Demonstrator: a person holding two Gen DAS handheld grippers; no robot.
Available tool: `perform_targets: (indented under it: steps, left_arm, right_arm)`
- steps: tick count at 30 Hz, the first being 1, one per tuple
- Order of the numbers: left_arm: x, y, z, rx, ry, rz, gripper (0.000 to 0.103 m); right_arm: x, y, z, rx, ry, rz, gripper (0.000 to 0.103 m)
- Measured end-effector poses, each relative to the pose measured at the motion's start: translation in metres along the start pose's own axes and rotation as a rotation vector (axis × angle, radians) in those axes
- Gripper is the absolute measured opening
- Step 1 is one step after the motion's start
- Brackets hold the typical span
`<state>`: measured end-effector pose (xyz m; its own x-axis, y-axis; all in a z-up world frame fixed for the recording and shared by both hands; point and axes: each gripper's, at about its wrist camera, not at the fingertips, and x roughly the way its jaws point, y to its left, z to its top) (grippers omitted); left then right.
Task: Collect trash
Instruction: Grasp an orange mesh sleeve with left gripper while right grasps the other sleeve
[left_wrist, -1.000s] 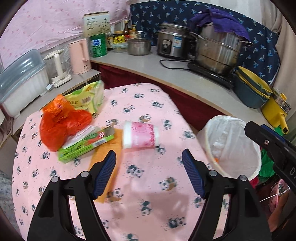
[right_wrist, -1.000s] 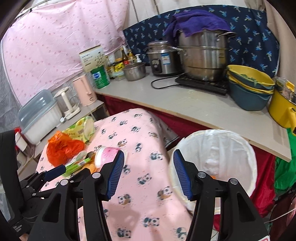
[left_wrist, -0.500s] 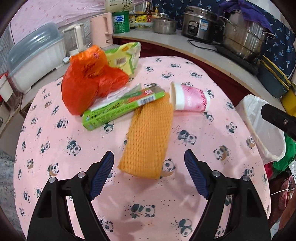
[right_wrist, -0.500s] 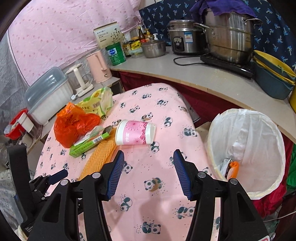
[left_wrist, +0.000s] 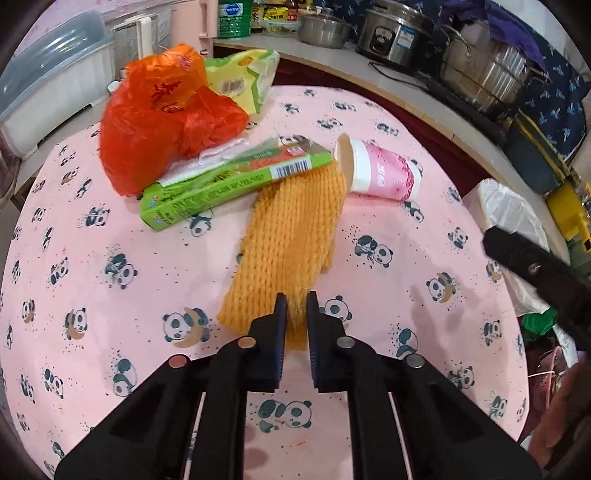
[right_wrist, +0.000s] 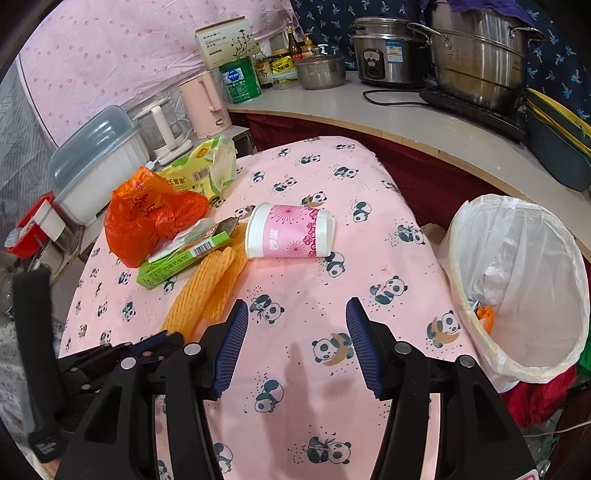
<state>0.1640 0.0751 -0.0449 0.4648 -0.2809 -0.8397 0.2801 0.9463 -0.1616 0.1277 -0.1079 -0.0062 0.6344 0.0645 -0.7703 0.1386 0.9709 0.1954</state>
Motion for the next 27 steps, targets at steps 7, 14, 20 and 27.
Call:
perform_targets:
  steps: [7,14,20,27]
  left_arm:
    - [-0.030,0.026,0.005,-0.062,-0.056,0.028,0.010]
    - [-0.035,0.052,0.009,-0.116,-0.064,0.068,0.010]
    - [-0.031,0.075,0.006,-0.168,-0.053,0.074,0.010]
    - [-0.027,0.086,0.005,-0.186,-0.046,0.081,0.010]
  right_arm:
    - [0.022,0.018,-0.003,-0.011,0.044,0.040,0.054]
    - [0.059,0.044,-0.003,-0.028,0.113,0.079,0.054]
    - [0.088,0.061,-0.002,-0.043,0.158,0.093,0.054]
    - [0.113,0.072,-0.002,-0.047,0.205,0.111,0.032]
